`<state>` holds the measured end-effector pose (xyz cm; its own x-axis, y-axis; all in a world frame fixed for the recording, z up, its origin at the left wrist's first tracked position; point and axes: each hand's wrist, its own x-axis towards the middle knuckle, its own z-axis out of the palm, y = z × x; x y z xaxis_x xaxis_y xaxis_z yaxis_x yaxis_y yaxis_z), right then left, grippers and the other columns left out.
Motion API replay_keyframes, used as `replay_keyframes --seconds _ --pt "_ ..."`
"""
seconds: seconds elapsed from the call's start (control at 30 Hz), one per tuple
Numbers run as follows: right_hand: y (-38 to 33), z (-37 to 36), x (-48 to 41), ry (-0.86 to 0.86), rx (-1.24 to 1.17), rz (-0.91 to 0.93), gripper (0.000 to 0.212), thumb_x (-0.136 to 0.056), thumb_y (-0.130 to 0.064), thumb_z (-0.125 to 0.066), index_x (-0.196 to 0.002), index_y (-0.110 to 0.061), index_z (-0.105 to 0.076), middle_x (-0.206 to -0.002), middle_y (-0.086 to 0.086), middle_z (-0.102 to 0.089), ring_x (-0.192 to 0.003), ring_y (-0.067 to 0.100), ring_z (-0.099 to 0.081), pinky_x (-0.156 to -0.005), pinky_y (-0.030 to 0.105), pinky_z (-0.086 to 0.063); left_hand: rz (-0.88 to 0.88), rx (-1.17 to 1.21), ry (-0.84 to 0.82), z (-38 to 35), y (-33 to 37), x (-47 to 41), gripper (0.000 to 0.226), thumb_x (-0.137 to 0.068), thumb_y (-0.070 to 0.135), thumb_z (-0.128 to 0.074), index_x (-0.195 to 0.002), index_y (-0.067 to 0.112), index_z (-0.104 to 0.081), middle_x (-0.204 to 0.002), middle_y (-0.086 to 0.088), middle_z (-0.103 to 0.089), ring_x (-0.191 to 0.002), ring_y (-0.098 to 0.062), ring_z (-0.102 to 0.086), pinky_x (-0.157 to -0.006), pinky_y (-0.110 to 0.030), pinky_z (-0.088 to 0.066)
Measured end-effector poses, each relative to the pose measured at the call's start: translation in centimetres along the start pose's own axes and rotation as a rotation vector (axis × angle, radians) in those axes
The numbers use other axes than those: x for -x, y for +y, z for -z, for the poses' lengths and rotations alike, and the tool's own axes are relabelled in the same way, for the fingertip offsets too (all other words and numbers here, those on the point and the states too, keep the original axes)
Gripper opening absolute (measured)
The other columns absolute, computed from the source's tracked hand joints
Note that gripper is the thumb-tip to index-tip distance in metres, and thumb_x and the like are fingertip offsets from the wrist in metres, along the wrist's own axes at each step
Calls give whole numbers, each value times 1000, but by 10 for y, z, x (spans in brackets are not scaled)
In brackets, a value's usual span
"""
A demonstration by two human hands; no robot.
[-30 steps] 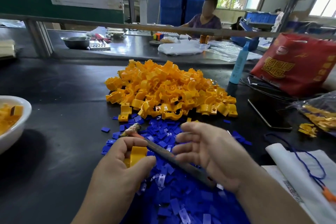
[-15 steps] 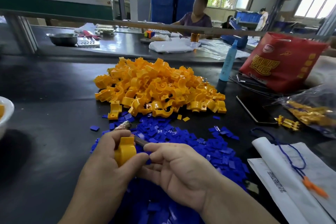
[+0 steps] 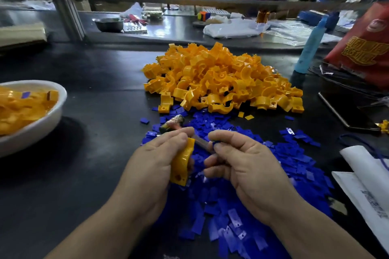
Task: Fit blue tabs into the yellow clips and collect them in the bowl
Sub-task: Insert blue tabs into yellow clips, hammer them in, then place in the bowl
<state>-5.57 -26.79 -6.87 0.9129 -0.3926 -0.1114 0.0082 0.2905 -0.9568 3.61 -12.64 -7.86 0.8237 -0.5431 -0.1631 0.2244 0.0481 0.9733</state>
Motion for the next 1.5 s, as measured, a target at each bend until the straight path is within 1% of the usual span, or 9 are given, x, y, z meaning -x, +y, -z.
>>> replay_keyframes --seconds 0.13,0.37,0.5,0.77,0.93,1.1,1.23,1.37,1.5 --pt "1 -7 5 8 268 172 31 -93 -14 -54 -97 -40 -71 -71 2 -69 -64 18 -67 -62 26 -56 -21 -6 48 -1 1 1 20 -95 29 -58 -101 27 -77 -102 -4 -74 -72 -21 -64 -52 -34 -52" --pt "-1 -11 10 17 404 276 21 -87 -13 -63 -93 -34 -65 -76 -1 -69 -62 16 -68 -54 22 -55 12 148 -9 0 -1 -1 17 -87 18 -63 -96 19 -77 -88 -8 -75 -73 -20 -69 -61 -34 -58" --pt "-1 -8 12 15 467 304 21 -88 -17 -61 -89 -37 -66 -76 -2 -68 -64 12 -66 -57 18 -53 21 286 -34 3 3 -3 47 -71 18 -67 -116 9 -67 -93 -11 -73 -76 -19 -70 -62 -28 -57" --pt "2 -16 17 -67 799 496 16 -84 -23 -65 -91 -38 -65 -88 -17 -61 -81 9 -63 -64 23 -54 9 277 -31 4 5 -2 47 -71 25 -71 -115 10 -65 -100 -17 -74 -75 -20 -70 -59 -27 -57" --pt "1 -14 14 -48 838 558 16 -83 -20 -67 -87 -35 -66 -86 -17 -61 -84 7 -61 -66 13 -48 18 350 -61 4 7 -4 51 -73 22 -69 -120 3 -61 -90 -17 -74 -68 -21 -72 -56 -29 -58" --pt "3 -14 14 -41 819 540 14 -82 -19 -69 -87 -33 -67 -90 -11 -61 -89 11 -60 -70 17 -49 47 413 -100 6 8 -4 60 -73 24 -69 -126 -1 -57 -93 -20 -72 -73 -24 -72 -58 -31 -58" --pt "6 -13 13 -8 685 357 23 -77 -33 -72 -94 -43 -59 -92 -10 -61 -78 12 -62 -63 24 -55 73 435 -139 7 9 -6 60 -79 25 -67 -130 -3 -54 -104 -25 -68 -83 -29 -70 -64 -35 -60" --pt "2 -13 12 -49 438 192 21 -67 -40 -72 -82 -33 -61 -77 0 -67 -59 16 -65 -55 25 -55 81 470 -162 6 9 -6 61 -78 23 -67 -131 -3 -52 -88 -20 -72 -71 -27 -73 -59 -33 -58" --pt "1 -13 14 -11 492 278 15 -70 -42 -68 -79 -31 -64 -64 -2 -62 -51 7 -57 -50 20 -50 66 478 -158 5 8 -5 60 -78 22 -66 -130 -3 -52 -89 -20 -73 -72 -25 -73 -63 -33 -61"
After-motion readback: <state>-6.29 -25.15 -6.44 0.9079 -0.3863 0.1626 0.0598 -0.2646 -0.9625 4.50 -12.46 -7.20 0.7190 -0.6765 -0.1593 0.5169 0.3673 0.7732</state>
